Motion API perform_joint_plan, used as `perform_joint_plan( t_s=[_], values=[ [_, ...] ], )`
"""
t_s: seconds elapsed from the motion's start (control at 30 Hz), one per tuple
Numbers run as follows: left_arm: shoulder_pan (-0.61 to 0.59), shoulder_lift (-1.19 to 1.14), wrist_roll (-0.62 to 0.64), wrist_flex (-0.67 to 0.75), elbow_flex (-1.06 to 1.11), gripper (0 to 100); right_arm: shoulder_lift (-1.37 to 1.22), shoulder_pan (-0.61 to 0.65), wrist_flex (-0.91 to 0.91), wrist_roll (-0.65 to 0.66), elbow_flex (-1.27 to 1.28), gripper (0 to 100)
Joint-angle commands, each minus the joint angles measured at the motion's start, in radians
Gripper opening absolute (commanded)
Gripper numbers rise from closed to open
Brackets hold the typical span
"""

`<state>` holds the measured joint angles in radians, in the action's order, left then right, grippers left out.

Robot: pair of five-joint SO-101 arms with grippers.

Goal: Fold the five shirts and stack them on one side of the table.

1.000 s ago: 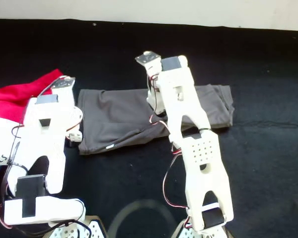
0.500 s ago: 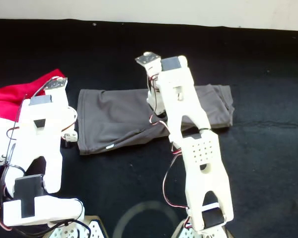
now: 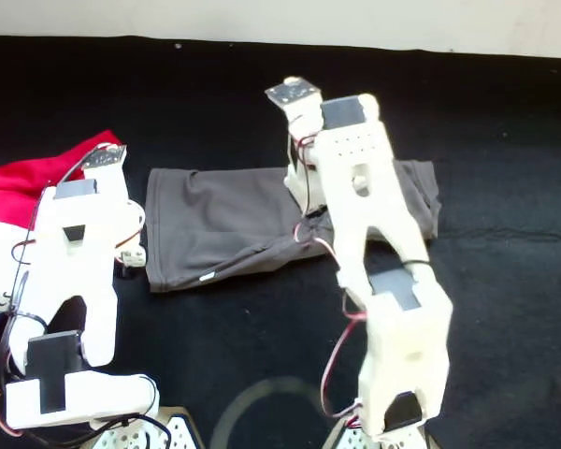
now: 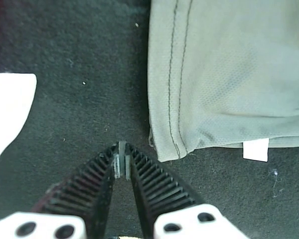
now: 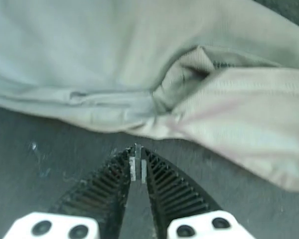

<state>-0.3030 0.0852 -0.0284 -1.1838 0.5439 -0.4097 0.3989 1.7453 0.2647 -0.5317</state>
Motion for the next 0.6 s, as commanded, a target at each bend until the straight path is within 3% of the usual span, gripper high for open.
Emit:
perform_joint_plan(
  t_s=[0.0,0.37,0.57],
  values=[
    [-0.012,0.041,0.005,-0.002,-0.001,1,0.154,0.008,-0.09,-0.009,0.133,0.6],
    [-0.008,0.041,0.006,-0.043,-0.001,1,0.168,0.021,-0.708,-0.003,0.627,0.6],
    [-0.007,0.041,0.006,-0.037,0.001,1,0.125,0.021,-0.757,-0.008,0.642,0.6]
  ],
)
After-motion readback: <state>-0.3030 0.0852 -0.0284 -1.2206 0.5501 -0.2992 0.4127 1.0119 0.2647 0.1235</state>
